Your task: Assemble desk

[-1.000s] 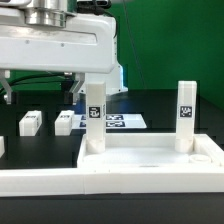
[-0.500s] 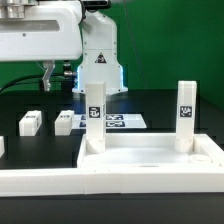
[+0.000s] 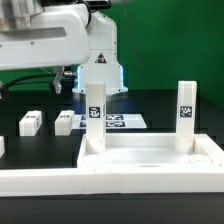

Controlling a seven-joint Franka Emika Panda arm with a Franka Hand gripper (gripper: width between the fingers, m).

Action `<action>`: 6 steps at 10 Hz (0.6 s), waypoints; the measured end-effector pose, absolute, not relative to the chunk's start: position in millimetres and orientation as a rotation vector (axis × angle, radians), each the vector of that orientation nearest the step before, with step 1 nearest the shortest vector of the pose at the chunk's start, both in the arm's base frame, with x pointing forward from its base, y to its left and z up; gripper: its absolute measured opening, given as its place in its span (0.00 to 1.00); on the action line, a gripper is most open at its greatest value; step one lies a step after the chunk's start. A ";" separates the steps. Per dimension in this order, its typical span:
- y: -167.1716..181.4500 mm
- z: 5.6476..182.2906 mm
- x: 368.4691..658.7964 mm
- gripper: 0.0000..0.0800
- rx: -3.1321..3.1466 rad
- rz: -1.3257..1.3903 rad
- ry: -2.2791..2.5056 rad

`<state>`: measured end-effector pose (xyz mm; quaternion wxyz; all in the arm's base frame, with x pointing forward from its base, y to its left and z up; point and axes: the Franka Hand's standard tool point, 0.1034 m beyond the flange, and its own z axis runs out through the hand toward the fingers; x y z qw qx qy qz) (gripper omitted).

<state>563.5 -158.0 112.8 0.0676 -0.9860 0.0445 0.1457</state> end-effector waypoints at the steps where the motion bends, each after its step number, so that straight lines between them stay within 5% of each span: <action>1: -165.6 112.1 548.8 0.81 -2.898 0.603 0.195; 6: -170.7 103.2 540.5 0.81 -2.808 0.899 0.168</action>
Offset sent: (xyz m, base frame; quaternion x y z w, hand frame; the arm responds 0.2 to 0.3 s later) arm 0.0000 0.0000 0.0000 0.0000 -0.1296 0.0000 0.9916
